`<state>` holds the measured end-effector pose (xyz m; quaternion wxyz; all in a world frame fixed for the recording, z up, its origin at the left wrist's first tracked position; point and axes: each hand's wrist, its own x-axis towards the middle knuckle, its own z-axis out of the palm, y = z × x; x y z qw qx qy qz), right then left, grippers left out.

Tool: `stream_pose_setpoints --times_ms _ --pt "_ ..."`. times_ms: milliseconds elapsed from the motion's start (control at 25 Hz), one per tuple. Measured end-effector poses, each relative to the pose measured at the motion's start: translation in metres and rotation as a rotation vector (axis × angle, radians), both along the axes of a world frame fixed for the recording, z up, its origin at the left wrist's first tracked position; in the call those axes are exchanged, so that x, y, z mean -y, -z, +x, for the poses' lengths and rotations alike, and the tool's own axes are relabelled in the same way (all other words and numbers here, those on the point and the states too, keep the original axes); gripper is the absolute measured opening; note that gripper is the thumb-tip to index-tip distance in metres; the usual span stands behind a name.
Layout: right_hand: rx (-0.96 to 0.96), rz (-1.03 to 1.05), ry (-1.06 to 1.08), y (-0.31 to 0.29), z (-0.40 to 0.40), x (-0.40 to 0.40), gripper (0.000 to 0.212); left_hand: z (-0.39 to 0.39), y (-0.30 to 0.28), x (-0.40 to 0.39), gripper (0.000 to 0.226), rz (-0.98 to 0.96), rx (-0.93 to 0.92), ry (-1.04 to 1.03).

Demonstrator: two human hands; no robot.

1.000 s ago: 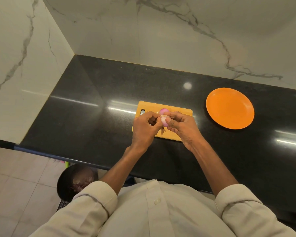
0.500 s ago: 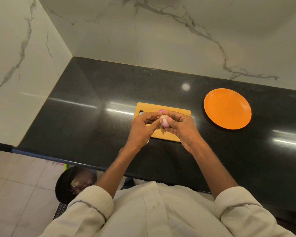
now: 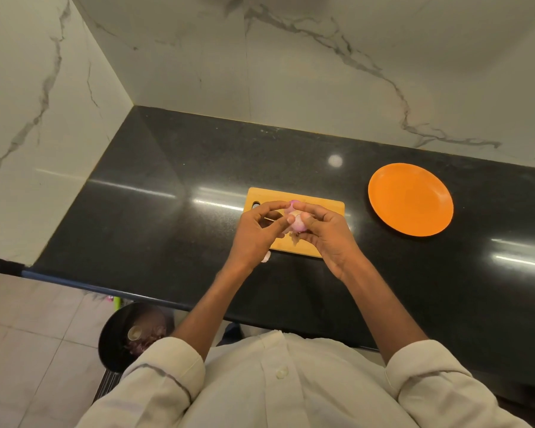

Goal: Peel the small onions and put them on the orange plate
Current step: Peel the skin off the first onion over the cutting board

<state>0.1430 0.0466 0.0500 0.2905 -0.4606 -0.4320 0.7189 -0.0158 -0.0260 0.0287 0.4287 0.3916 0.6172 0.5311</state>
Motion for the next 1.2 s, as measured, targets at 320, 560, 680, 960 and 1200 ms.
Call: stream_pose_setpoints --times_ms 320,560,680,960,1200 --pt "0.258 0.19 -0.032 -0.001 -0.002 0.0 0.023 0.004 0.0 -0.002 0.024 0.045 -0.32 0.09" --pt "0.231 0.21 -0.002 -0.005 -0.008 0.0 0.022 0.018 0.0 -0.011 0.019 0.01 -0.305 -0.035" --pt "0.263 0.245 0.004 -0.004 -0.012 0.0 0.021 0.022 0.001 -0.013 0.011 -0.028 -0.291 -0.098" --pt "0.258 0.273 0.027 -0.002 -0.01 -0.003 0.019 0.024 -0.003 -0.016 0.012 -0.013 -0.233 -0.15" --pt "0.211 0.296 0.043 -0.006 -0.012 -0.004 0.023 0.025 -0.006 -0.019 0.017 -0.006 -0.194 -0.232"
